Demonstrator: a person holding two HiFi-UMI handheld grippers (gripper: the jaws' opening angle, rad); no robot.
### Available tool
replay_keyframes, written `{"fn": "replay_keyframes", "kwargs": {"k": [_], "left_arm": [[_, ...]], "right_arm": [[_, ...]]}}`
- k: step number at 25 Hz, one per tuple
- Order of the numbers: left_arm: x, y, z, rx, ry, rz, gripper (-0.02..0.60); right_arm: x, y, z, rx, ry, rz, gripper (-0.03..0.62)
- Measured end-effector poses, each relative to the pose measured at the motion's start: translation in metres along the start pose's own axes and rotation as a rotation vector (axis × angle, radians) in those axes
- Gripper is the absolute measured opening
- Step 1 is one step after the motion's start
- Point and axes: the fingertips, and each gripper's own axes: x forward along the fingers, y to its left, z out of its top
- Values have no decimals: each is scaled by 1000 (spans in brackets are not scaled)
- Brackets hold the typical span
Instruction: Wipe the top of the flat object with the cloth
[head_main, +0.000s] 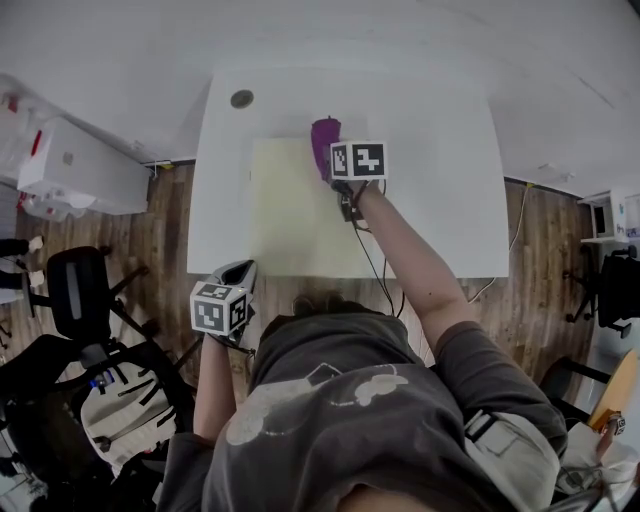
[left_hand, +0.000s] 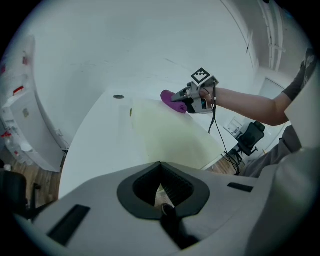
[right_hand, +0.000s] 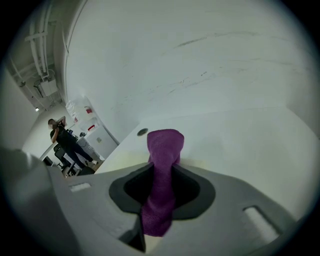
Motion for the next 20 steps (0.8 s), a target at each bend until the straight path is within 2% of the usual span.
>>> {"fn": "replay_keyframes", "kwargs": {"k": [9,12,15,20], "left_arm": [[2,0,1,-41,-8,76,-2],[2,2,2,-57,-38,94,-2],[-1,4,-2,-68,-48,84,-2],[-1,5,-2,-28,-14,38,-2]], "right_arm": [[-20,-41,-7,51,-22,11,92],[-25,-52,-8,67,-27,4,92],[-27,-56,-14,91,-27,-12,92],[-31,-58,-15,117,-35,-55,92]]}}
